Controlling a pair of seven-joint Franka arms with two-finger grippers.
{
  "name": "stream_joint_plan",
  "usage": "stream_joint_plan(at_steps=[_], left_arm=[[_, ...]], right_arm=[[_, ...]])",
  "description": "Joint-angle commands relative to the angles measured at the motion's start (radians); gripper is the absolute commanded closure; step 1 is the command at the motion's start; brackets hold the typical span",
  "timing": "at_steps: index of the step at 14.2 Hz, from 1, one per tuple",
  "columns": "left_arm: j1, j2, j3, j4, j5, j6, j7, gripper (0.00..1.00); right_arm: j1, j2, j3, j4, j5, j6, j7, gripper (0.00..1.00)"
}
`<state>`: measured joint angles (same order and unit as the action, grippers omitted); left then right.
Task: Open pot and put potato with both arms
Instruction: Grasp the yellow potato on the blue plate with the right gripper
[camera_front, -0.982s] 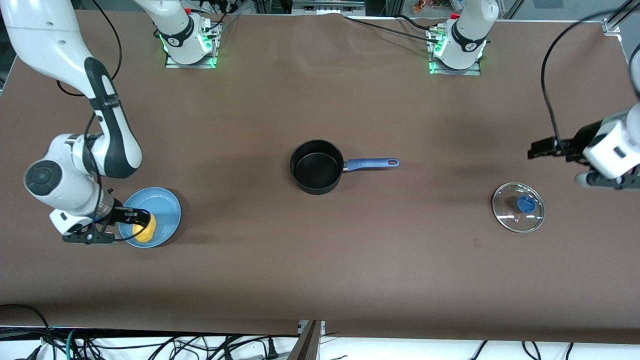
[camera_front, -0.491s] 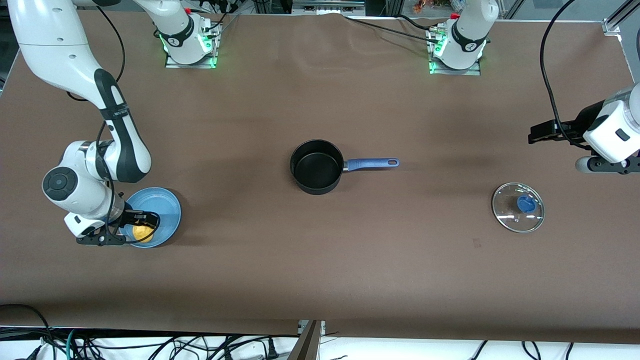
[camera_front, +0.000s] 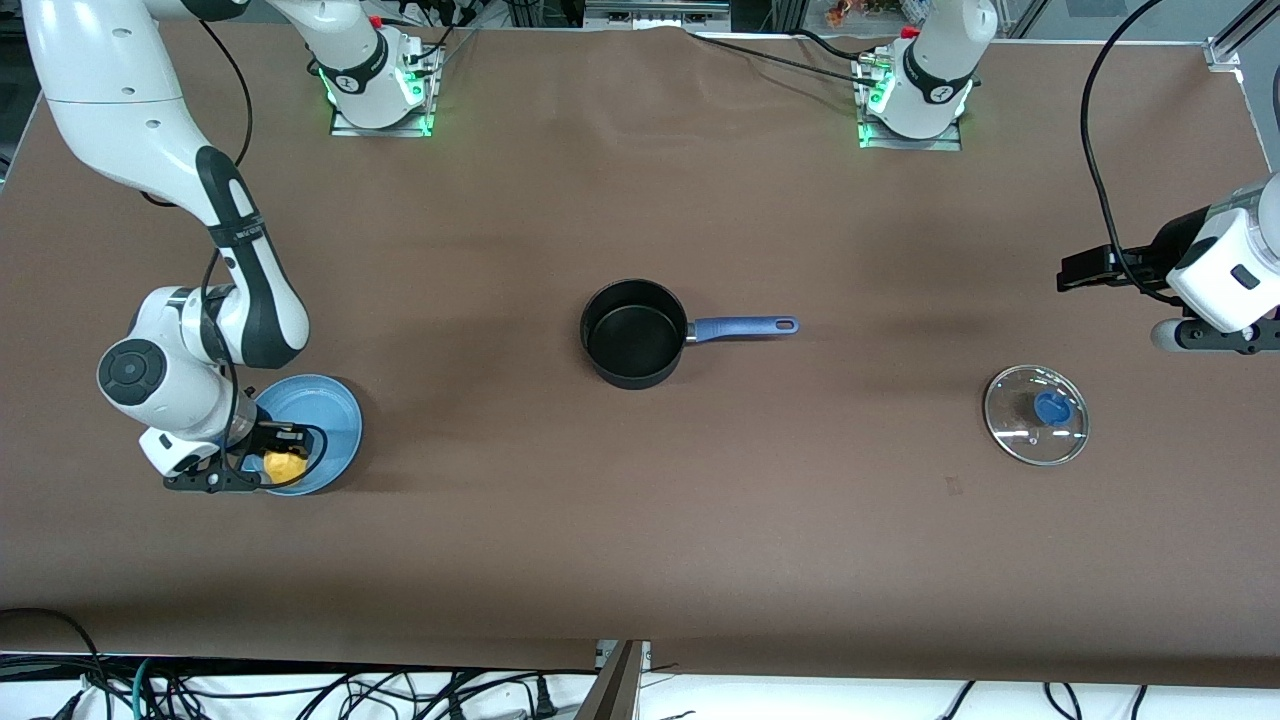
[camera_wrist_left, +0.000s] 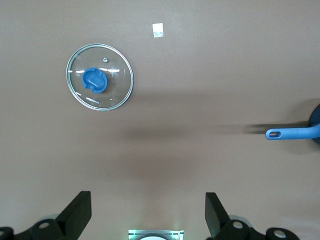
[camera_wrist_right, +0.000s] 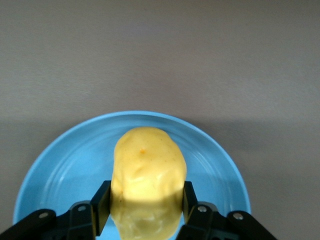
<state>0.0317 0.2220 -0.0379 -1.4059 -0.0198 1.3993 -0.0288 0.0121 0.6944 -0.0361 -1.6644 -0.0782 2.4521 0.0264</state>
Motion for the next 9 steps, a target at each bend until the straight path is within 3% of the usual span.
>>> stream_joint_plan(at_steps=[1, 4, 9], left_arm=[[-0.004, 0.013, -0.007, 0.035, 0.015, -0.019, -0.014, 0.00], [-0.004, 0.014, -0.007, 0.035, 0.015, -0.019, -0.016, 0.00], [-0.006, 0.014, -0.008, 0.038, 0.015, -0.019, -0.017, 0.00]], right_arm=[[0.034, -0.047, 0.001, 0.018, 0.011, -0.083, -0.003, 0.85], [0.106, -0.130, 0.001, 0.047, 0.011, -0.279, 0.065, 0.85], [0.320, -0.202, 0.004, 0.152, 0.015, -0.562, 0.393, 0.84]])
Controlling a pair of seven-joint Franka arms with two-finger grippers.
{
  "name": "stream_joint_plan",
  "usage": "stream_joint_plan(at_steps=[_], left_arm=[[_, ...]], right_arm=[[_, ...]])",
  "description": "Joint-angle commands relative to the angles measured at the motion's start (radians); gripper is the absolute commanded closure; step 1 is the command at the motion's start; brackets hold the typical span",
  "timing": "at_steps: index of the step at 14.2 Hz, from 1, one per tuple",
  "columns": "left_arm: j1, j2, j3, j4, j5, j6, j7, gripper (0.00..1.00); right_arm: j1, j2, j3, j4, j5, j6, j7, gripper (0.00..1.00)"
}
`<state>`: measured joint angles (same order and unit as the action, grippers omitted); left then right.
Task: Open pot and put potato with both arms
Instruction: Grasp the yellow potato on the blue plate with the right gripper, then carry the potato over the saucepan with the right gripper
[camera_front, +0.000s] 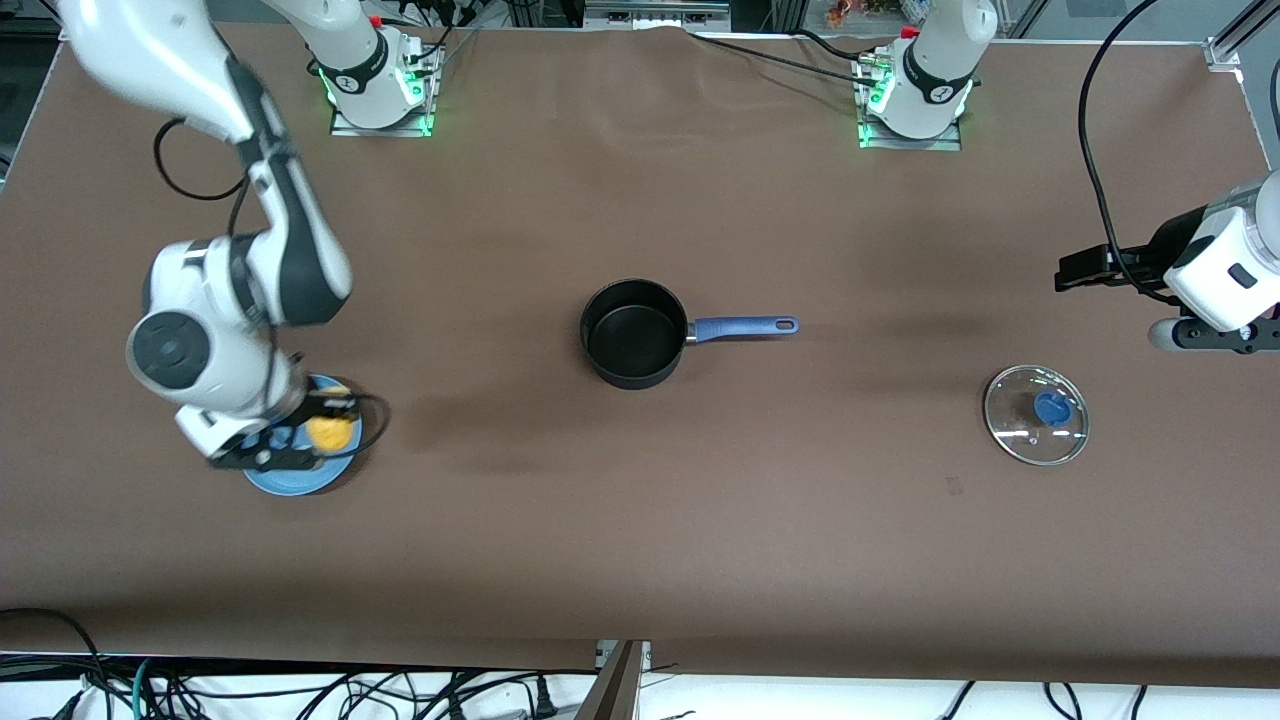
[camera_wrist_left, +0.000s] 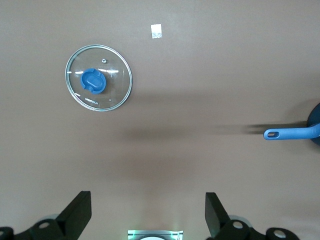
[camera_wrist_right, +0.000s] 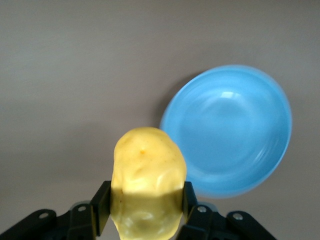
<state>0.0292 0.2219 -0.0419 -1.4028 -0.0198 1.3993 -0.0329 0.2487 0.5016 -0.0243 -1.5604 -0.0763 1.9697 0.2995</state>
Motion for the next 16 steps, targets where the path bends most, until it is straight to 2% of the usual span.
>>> stream_joint_plan(at_steps=[1, 3, 7, 9, 12, 16], left_arm=[[-0.003, 0.014, -0.004, 0.034, 0.017, -0.017, -0.013, 0.00], [-0.003, 0.016, -0.004, 0.034, 0.017, -0.017, -0.013, 0.00], [-0.003, 0.016, -0.006, 0.034, 0.017, -0.017, -0.013, 0.00], [-0.003, 0.016, -0.006, 0.034, 0.017, -0.017, -0.013, 0.00], [-0.003, 0.016, -0.006, 0.034, 0.018, -0.017, -0.013, 0.00], [-0.003, 0.019, -0.004, 0.034, 0.018, -0.017, -0.012, 0.00]], right_arm=[[0.140, -0.002, -0.008, 0.074, 0.013, -0.116, 0.194, 0.84], [0.237, 0.018, -0.006, 0.080, 0.023, -0.112, 0.385, 0.83], [0.375, 0.123, 0.023, 0.180, 0.203, -0.028, 0.613, 0.83], [0.406, 0.161, 0.026, 0.186, 0.239, 0.061, 0.648, 0.83], [0.428, 0.192, 0.041, 0.184, 0.345, 0.118, 0.656, 0.83], [0.448, 0.242, 0.041, 0.174, 0.337, 0.118, 0.641, 0.83]])
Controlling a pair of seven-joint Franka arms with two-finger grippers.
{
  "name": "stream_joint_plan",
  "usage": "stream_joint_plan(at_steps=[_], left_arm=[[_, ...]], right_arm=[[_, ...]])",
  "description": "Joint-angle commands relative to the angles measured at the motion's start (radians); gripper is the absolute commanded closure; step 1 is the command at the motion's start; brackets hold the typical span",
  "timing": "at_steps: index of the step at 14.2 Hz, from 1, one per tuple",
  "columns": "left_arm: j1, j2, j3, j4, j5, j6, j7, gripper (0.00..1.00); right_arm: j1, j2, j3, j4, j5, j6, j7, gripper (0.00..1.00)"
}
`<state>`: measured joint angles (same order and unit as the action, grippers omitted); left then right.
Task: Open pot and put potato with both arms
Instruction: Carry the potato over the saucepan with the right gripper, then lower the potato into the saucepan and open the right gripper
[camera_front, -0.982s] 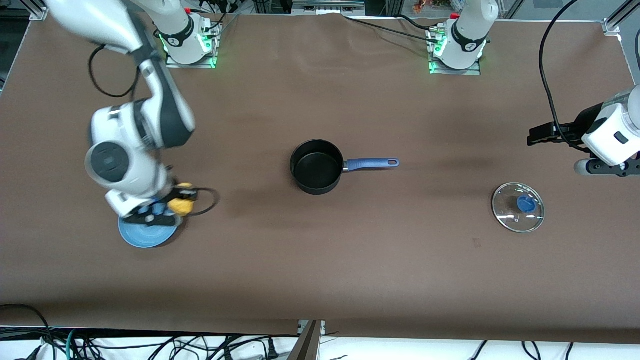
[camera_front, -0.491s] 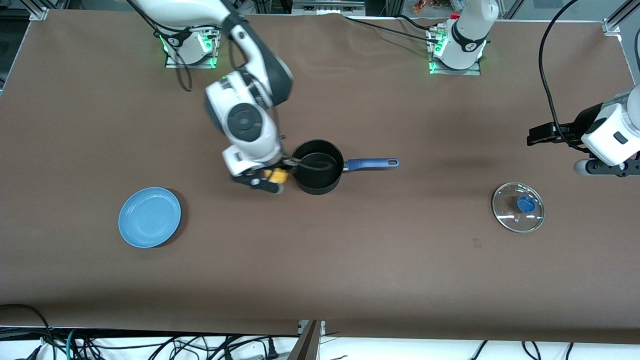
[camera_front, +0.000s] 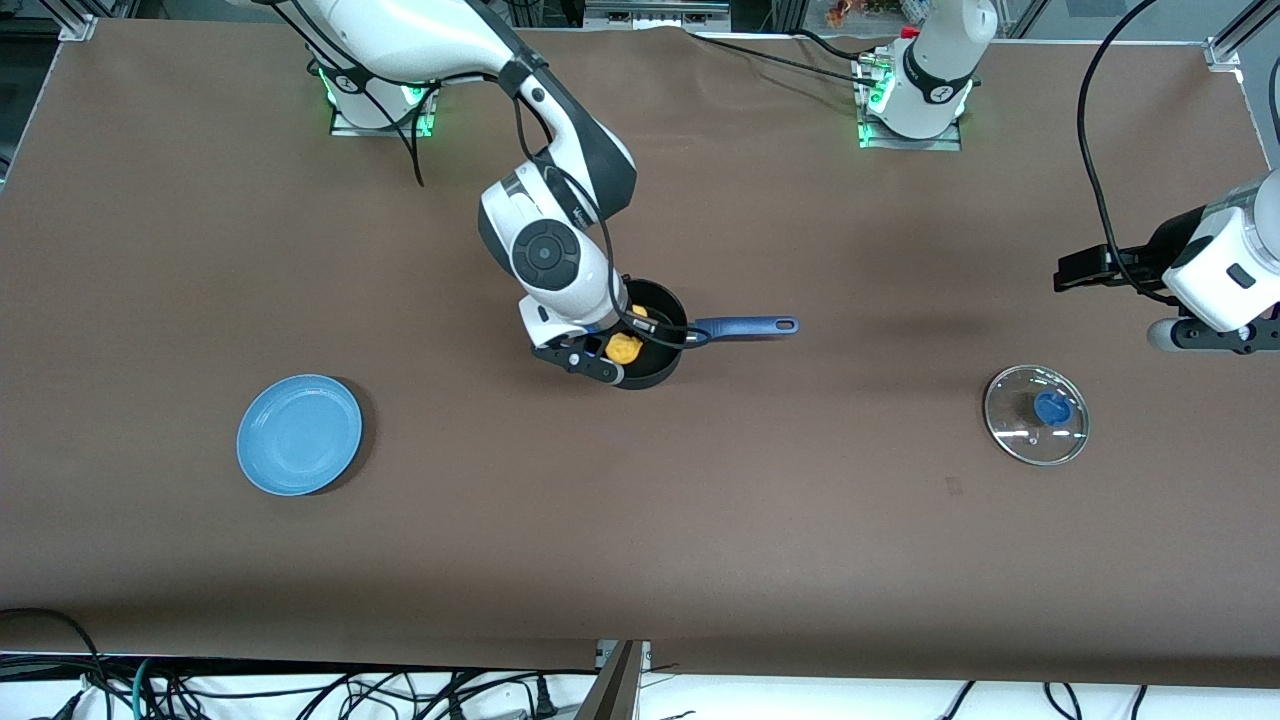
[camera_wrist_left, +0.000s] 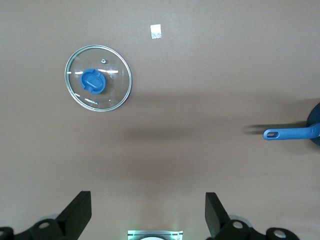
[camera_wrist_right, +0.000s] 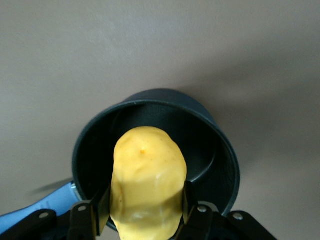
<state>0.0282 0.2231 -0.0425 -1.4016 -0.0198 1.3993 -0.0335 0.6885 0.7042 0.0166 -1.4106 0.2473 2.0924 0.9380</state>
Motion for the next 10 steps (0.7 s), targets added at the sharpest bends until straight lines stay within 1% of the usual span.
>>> stream_joint_plan(at_steps=[1, 6, 7, 8, 9, 10], left_arm=[[-0.002, 0.018, -0.003, 0.035, 0.018, -0.017, -0.011, 0.00], [-0.002, 0.018, -0.003, 0.035, 0.017, -0.017, -0.011, 0.00], [-0.002, 0.018, -0.003, 0.035, 0.017, -0.017, -0.011, 0.00], [-0.002, 0.018, -0.003, 0.035, 0.017, -0.017, -0.011, 0.00], [-0.002, 0.018, -0.003, 0.035, 0.017, -0.017, -0.011, 0.00], [-0.002, 0.018, -0.003, 0.035, 0.017, -0.017, -0.011, 0.00]], right_arm=[[0.008, 0.053, 0.000, 0.025, 0.020, -0.003, 0.005, 0.83], [0.020, 0.110, 0.000, 0.024, 0.023, 0.026, 0.002, 0.82], [0.020, 0.116, 0.000, 0.024, 0.021, 0.034, 0.002, 0.64], [0.019, 0.115, 0.000, 0.025, 0.021, 0.034, 0.007, 0.09], [0.019, 0.107, -0.001, 0.027, 0.020, 0.034, 0.013, 0.00], [0.019, 0.101, -0.001, 0.035, 0.020, 0.031, 0.021, 0.00]])
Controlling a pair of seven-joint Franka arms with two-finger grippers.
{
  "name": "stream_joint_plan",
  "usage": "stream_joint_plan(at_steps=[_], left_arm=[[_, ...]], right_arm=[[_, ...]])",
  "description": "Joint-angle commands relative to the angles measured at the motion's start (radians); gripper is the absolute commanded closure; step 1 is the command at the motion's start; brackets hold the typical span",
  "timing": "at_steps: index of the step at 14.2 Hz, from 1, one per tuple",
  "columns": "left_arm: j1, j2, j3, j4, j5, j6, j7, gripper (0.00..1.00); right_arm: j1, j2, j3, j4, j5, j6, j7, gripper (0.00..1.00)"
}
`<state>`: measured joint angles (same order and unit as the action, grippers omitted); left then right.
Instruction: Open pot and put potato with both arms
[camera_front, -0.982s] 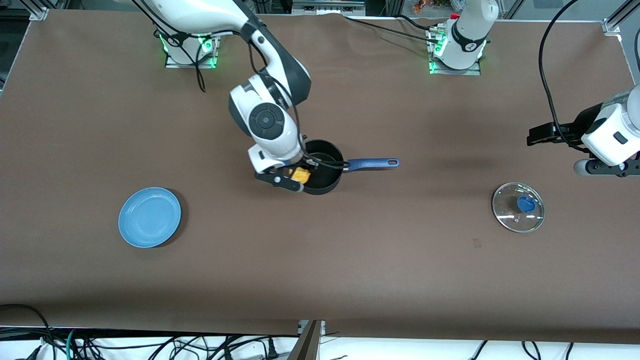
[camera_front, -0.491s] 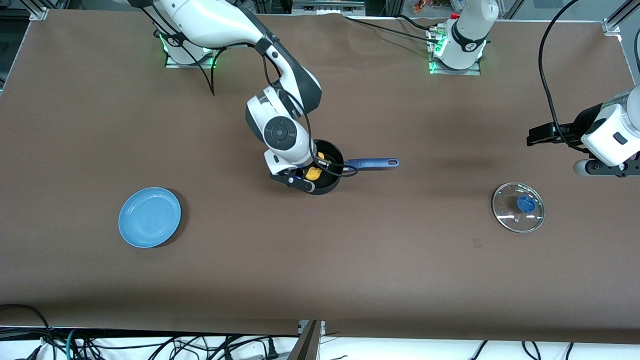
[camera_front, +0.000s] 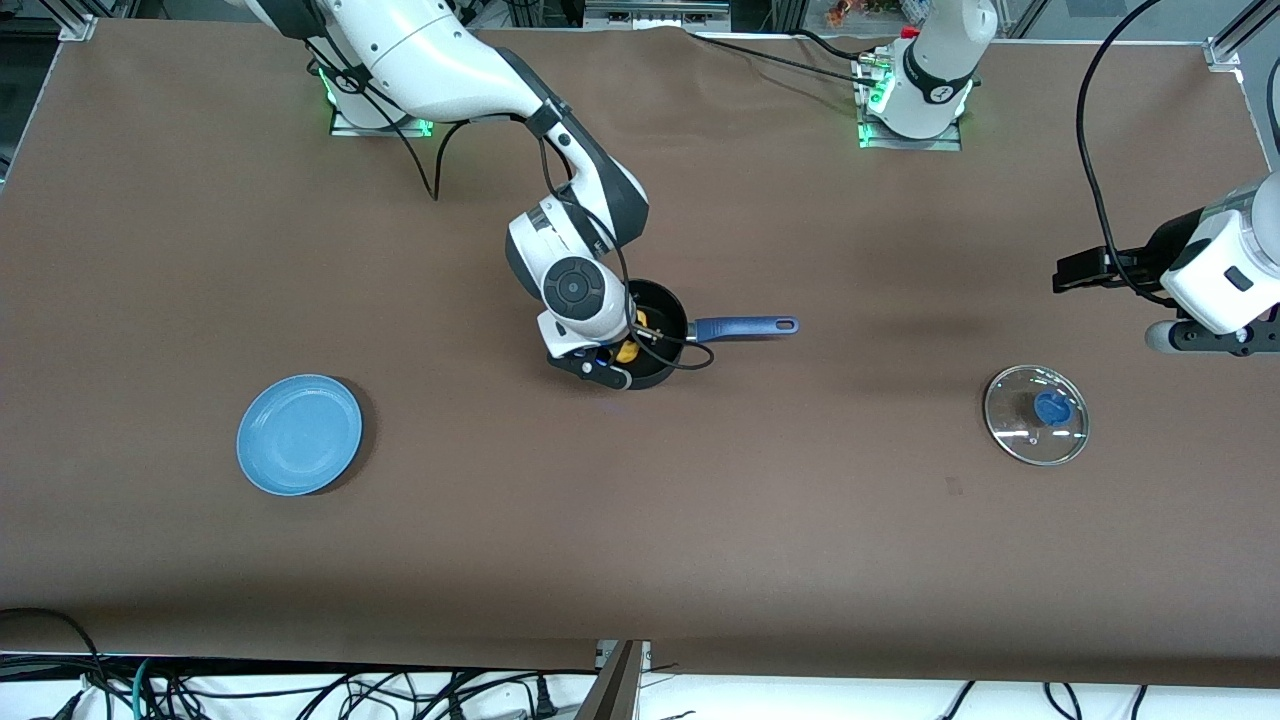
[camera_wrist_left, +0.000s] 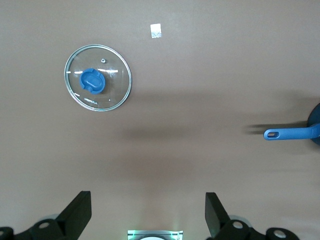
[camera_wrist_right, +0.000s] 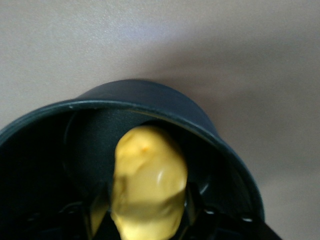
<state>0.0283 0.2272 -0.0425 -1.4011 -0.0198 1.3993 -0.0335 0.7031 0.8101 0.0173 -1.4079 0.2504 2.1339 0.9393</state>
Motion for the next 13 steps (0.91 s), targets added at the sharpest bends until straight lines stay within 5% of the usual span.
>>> stream_joint_plan(at_steps=[1, 3, 8, 13], left_arm=[[-0.002, 0.014, -0.004, 0.034, 0.017, -0.017, -0.011, 0.00], [-0.002, 0.014, -0.004, 0.034, 0.017, -0.019, -0.011, 0.00], [-0.002, 0.014, -0.004, 0.034, 0.017, -0.017, -0.009, 0.00], [-0.002, 0.014, -0.004, 0.034, 0.017, -0.017, -0.009, 0.00]], right_arm=[[0.007, -0.028, -0.003, 0.032, 0.010, -0.015, 0.019, 0.00], [-0.002, -0.110, -0.019, 0.027, 0.006, -0.026, 0.012, 0.00], [-0.004, -0.284, -0.224, 0.030, -0.055, -0.210, -0.075, 0.00], [-0.004, -0.433, -0.400, 0.029, -0.100, -0.466, -0.368, 0.00]])
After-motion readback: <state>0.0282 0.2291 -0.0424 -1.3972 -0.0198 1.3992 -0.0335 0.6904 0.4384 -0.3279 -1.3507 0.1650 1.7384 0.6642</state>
